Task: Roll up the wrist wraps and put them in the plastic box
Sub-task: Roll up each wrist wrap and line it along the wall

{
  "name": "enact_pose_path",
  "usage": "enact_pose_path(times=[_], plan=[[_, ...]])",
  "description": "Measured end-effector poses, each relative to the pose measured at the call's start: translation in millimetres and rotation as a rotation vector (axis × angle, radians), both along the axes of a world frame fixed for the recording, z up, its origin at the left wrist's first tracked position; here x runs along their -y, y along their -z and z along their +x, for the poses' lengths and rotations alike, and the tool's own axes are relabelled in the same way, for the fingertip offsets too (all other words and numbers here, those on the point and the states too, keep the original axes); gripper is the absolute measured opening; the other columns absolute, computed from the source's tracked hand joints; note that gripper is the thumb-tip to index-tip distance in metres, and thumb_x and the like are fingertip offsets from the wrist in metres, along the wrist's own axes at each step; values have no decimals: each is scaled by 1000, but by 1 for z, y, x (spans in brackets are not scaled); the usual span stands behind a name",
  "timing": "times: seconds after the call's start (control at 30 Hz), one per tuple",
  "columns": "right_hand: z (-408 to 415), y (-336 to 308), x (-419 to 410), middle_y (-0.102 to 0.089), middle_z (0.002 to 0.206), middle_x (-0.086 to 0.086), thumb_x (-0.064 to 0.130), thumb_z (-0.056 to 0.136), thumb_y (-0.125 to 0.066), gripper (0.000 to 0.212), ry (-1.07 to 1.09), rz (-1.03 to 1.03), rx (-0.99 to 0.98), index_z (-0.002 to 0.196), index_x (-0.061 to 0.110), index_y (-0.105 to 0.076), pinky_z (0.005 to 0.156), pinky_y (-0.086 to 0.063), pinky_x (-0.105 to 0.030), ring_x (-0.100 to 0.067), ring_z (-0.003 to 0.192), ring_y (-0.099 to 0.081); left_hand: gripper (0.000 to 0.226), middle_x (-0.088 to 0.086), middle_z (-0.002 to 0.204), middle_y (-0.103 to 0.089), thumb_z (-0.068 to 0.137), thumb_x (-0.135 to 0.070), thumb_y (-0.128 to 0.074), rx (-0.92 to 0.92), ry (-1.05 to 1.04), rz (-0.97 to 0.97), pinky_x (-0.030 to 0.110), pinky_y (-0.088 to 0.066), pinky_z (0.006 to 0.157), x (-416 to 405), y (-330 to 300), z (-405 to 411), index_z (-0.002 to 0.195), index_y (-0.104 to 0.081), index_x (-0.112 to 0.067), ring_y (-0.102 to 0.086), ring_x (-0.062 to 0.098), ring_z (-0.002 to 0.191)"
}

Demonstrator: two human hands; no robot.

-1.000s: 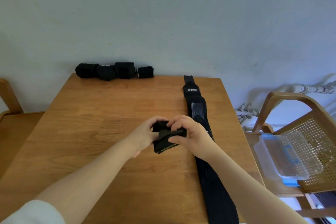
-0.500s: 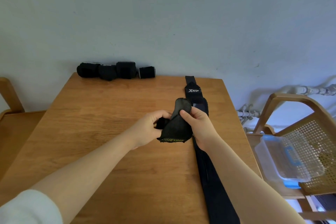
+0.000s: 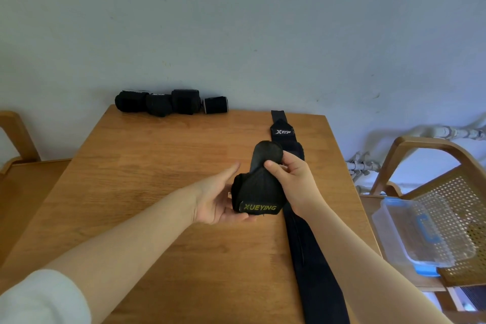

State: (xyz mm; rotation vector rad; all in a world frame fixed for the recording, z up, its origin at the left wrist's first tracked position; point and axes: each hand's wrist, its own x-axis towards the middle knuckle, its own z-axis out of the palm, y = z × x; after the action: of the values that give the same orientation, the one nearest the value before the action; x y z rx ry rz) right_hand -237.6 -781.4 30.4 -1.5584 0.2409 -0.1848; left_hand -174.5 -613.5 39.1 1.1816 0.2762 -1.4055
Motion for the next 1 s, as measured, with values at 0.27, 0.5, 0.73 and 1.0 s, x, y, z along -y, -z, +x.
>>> enact_pose_path(times=[0.27,0.5,0.73,1.0], plan=[[-3,8,8,-68,92,-2,4,88,-61,13,-93,6,-20,85,14,-68,75,-54,-31,-19,90,-65,28,19,112,-63,87,-14,-65,302,-232,-19,36,-54,70,12,11,-8,114,-61,-13,-63,31,98],[4,24,5,-63,112,-1,9,86,-66,12,-70,-121,-137,76,7,-59,88,-50,-29,-18,104,-60,37,4,116,-61,85,-5,-66,768,-75,72,41,-53,91,6,17,2,115,-59,-27,-60,21,107],[15,20,8,-58,114,5,13,80,-74,35,-201,-269,-260,107,20,-53,80,-56,-27,-12,101,-61,30,4,111,-65,91,-7,-52,817,26,63,38,-51,91,-3,16,10,113,-63,-25,-61,20,104],[39,30,2,-64,89,-4,10,86,-66,9,-135,492,-652,88,16,-60,65,-51,-29,-19,82,-60,24,-1,110,-64,85,-21,-69,720,-82,149,39,-53,89,-7,35,5,108,-64,-24,-61,19,103]])
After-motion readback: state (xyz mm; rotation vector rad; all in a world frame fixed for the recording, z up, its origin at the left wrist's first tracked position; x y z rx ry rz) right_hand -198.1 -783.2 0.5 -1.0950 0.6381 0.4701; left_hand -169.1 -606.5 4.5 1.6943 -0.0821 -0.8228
